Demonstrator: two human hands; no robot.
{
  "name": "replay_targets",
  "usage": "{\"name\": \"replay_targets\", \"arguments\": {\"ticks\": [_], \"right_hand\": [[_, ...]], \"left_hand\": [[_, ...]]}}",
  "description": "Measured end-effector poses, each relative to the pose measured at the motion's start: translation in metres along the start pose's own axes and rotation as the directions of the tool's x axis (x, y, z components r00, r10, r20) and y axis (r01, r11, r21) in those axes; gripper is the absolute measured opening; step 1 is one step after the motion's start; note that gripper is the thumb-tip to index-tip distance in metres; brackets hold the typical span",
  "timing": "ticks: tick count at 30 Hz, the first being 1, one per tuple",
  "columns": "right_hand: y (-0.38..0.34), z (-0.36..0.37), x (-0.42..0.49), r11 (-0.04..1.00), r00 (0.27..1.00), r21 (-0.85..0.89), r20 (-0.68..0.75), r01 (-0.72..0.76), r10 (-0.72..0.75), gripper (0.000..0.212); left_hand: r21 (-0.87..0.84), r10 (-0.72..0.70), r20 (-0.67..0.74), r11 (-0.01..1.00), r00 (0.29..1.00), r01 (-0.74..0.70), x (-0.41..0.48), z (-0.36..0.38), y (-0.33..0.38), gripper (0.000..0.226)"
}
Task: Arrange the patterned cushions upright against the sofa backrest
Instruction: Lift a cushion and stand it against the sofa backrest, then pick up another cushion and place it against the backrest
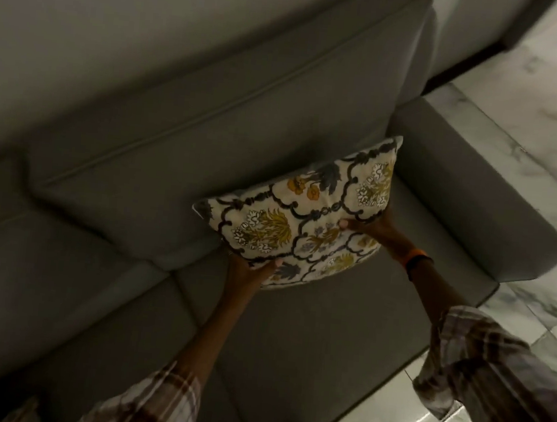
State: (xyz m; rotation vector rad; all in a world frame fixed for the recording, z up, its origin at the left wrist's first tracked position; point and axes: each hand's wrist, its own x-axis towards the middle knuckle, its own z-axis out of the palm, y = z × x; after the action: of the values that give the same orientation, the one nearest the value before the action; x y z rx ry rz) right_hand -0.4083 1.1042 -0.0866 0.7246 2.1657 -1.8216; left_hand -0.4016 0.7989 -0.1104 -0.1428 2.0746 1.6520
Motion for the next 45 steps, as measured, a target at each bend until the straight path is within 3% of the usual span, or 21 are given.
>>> {"name": "replay_targets", "arguments": {"ticks": [3, 6, 16, 20, 22, 26, 28, 30, 32, 34, 35, 39, 45], "right_hand": [[-0.002, -0.057, 0.05, 1.0, 0.999, 0.011, -0.042, 0.01, -0.009, 0.14], [0.004, -0.107, 0.092, 0.999, 0.999, 0.028, -0.046, 0.023, -0.022, 0.144], [0.039, -0.19, 0.183, 0.992, 0.998, 0.116, 0.039, 0.047, -0.052, 0.102], [0.051, -0.18, 0.195, 0.973, 0.999, 0.23, 0.023, 0.03, -0.036, 0.125], [0.052, -0.169, 0.188, 0.964, 0.999, 0.266, -0.042, 0.029, -0.018, 0.125], [0.075, -0.125, 0.151, 0.977, 0.934, 0.198, -0.357, 0.084, -0.008, 0.085], [0.091, -0.085, 0.12, 1.0, 0.867, 0.019, -0.499, 0.011, 0.0, 0.087], [0.107, -0.042, 0.089, 0.959, 0.828, -0.245, -0.56, -0.146, -0.017, 0.092], [0.114, 0.004, 0.057, 0.857, 0.855, -0.481, -0.509, -0.185, -0.101, 0.097], [0.123, 0.046, 0.033, 0.732, 0.911, -0.669, -0.372, -0.129, -0.179, 0.102], [0.122, 0.07, 0.019, 0.675, 0.934, -0.733, -0.293, -0.083, -0.204, 0.104], [0.112, 0.17, -0.037, 0.533, 0.971, -0.84, -0.034, 0.102, -0.238, 0.105], [0.089, 0.341, -0.147, 0.422, 0.949, -0.855, 0.222, 0.3, -0.225, 0.102]], "left_hand": [[0.003, 0.046, 0.014, 0.999, 0.999, -0.046, 0.053, 0.056, 0.011, 0.091], [-0.009, 0.053, -0.022, 0.999, 0.998, -0.053, 0.092, 0.108, 0.018, 0.103], [-0.058, 0.102, -0.145, 0.992, 0.984, -0.111, 0.176, 0.207, 0.017, 0.125], [-0.053, 0.103, -0.17, 0.992, 0.98, -0.114, 0.184, 0.206, 0.012, 0.126], [-0.027, 0.099, -0.167, 0.994, 0.981, -0.105, 0.18, 0.202, 0.014, 0.124], [0.084, 0.158, -0.152, 0.986, 0.976, -0.146, 0.161, 0.185, 0.014, 0.122], [0.199, 0.193, -0.095, 0.965, 0.977, -0.171, 0.145, 0.166, 0.011, 0.119], [0.491, 0.261, -0.055, 0.847, 0.964, -0.202, 0.126, 0.144, 0.002, 0.107], [0.755, 0.388, 0.041, 0.591, 0.921, -0.283, 0.102, 0.115, -0.011, 0.094], [0.856, 0.418, 0.174, 0.383, 0.891, -0.347, 0.078, 0.083, -0.027, 0.089], [0.877, 0.41, 0.209, 0.324, 0.888, -0.355, 0.064, 0.061, -0.036, 0.088], [0.92, 0.376, 0.169, 0.271, 0.911, -0.283, 0.001, -0.027, -0.08, 0.086], [0.94, 0.279, -0.023, 0.332, 0.96, -0.075, -0.127, -0.193, -0.144, 0.086]]}}
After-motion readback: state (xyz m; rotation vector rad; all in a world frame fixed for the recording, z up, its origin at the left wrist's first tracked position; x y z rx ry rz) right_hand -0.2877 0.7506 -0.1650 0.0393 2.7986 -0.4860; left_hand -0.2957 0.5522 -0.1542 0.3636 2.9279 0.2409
